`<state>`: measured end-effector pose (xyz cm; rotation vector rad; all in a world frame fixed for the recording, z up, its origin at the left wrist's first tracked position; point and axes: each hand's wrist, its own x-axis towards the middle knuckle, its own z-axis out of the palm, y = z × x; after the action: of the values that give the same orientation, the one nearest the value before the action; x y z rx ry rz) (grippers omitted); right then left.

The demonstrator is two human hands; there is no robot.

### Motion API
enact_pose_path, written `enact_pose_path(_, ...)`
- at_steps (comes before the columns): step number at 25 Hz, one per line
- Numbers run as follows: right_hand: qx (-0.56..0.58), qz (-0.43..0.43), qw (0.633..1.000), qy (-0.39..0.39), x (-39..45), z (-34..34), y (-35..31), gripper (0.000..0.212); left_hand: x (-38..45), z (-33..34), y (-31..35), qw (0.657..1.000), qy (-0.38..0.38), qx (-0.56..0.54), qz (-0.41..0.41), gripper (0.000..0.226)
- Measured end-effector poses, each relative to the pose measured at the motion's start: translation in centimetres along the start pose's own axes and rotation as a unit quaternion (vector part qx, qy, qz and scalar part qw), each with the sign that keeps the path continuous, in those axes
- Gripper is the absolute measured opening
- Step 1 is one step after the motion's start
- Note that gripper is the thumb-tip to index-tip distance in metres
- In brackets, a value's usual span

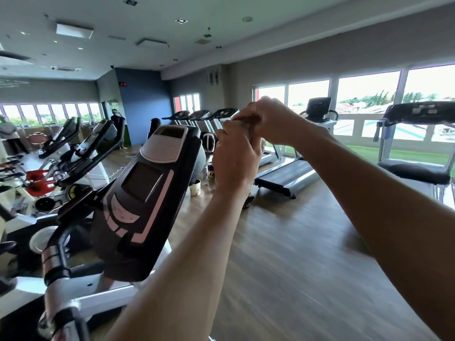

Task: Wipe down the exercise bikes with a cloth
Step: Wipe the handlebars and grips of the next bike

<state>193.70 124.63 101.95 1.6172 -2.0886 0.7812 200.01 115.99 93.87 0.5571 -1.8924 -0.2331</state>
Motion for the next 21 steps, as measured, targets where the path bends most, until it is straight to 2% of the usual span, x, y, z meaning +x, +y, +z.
enact_pose_path(4, 0.009, -0.003, 1.0, 0.024, -0.4, 0.1, -0.4, 0.038, -4.0, -0.1, -1.2, 0.996, 0.018, 0.083, 0.012, 0.054)
enact_pose_path(8, 0.006, -0.005, 1.0, 0.029, -0.2, 0.4, -0.3, 0.045, -6.4, -1.1, -1.4, 0.994, -0.008, 0.113, -0.01, 0.048)
enact_pose_path(10, 0.002, -0.009, 1.0, 0.026, -0.1, 0.3, -0.3, 0.045, -5.1, -1.0, -0.8, 0.995, -0.008, 0.099, -0.009, 0.047)
enact_pose_path(13, -0.002, -0.023, 0.999, 0.022, -0.3, 0.2, -0.5, 0.03, -2.1, -0.6, -0.2, 0.999, 0.029, 0.017, 0.025, 0.037)
enact_pose_path(15, 0.001, -0.028, 0.999, 0.028, -0.6, 0.2, -0.6, 0.027, -1.5, -0.4, 0.0, 1.0, 0.009, 0.012, 0.006, 0.046)
enact_pose_path(18, 0.004, -0.011, 0.999, 0.035, -0.8, 0.3, -0.5, 0.036, -3.2, -0.6, -1.0, 0.998, -0.021, 0.063, 0.019, 0.065)
enact_pose_path(21, 0.0, 0.001, 0.999, 0.04, -0.8, 0.4, -0.5, 0.043, -5.8, -2.0, -1.7, 0.993, -0.073, 0.092, 0.017, 0.054)
